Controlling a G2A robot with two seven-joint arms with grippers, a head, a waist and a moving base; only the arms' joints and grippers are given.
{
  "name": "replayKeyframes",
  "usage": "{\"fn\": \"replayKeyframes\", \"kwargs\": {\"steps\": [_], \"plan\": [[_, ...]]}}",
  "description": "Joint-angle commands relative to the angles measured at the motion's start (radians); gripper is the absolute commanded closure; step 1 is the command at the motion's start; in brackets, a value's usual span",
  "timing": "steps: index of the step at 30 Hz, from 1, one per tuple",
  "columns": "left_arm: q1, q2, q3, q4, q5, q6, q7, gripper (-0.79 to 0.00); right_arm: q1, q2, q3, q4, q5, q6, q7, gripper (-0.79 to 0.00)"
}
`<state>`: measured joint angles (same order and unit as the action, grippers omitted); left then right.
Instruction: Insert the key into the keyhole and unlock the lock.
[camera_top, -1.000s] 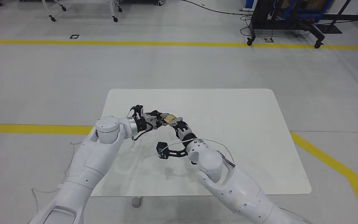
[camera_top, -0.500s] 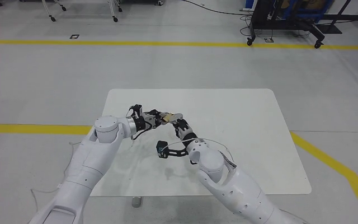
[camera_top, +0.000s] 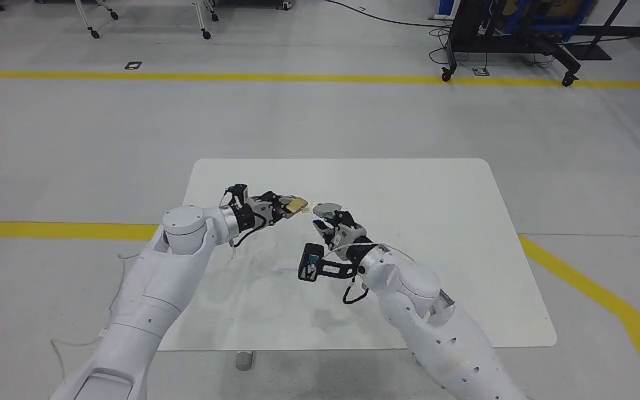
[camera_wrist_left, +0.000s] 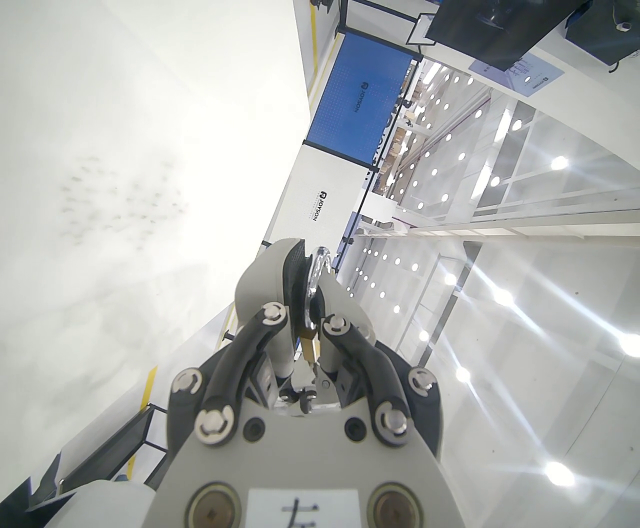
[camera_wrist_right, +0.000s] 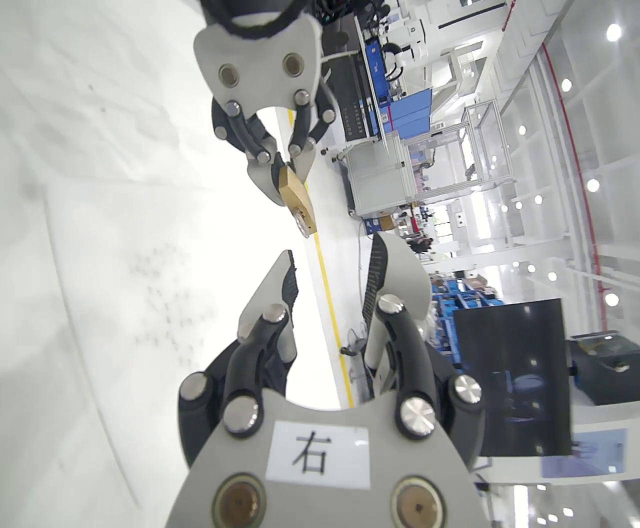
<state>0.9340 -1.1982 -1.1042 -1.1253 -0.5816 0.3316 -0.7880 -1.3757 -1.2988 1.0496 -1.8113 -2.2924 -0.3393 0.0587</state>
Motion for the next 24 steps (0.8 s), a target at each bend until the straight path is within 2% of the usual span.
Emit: {"fn": "replayKeyframes", "kwargs": {"steps": [1,4,8,10,12,15,20,24], "plan": [[0.002,-0.001,-0.006,0.0,-0.027,-0.001,-0.01,0.0,-0.026,0.006,0.056,-0.008,0.136,-0.04,-0.068,0.0],[0.004,-0.004,-0.01,0.001,-0.068,0.007,-0.028,0.0,-0.043,0.008,0.117,0.003,0.379,-0.137,-0.162,0.0],[0.004,-0.008,-0.011,0.002,-0.112,0.011,-0.046,0.0,-0.028,0.004,0.155,0.088,0.78,-0.319,-0.263,0.0],[0.006,-0.011,-0.01,0.003,-0.138,0.015,-0.061,0.0,0.008,-0.001,0.15,0.172,1.002,-0.437,-0.254,0.0],[0.006,-0.014,-0.009,0.006,-0.168,0.027,-0.075,0.0,0.061,-0.006,0.125,0.243,1.16,-0.515,-0.192,0.0],[0.001,-0.015,-0.004,0.007,-0.166,0.024,-0.08,0.0,0.126,-0.013,0.087,0.298,1.268,-0.521,-0.095,0.0],[0.0,-0.015,0.002,0.004,-0.159,-0.007,-0.115,0.0,0.176,-0.024,0.051,0.374,1.483,-0.507,-0.026,0.0],[-0.001,-0.015,0.001,0.004,-0.15,-0.026,-0.118,0.0,0.204,-0.026,0.036,0.415,1.57,-0.487,0.033,0.0]]}}
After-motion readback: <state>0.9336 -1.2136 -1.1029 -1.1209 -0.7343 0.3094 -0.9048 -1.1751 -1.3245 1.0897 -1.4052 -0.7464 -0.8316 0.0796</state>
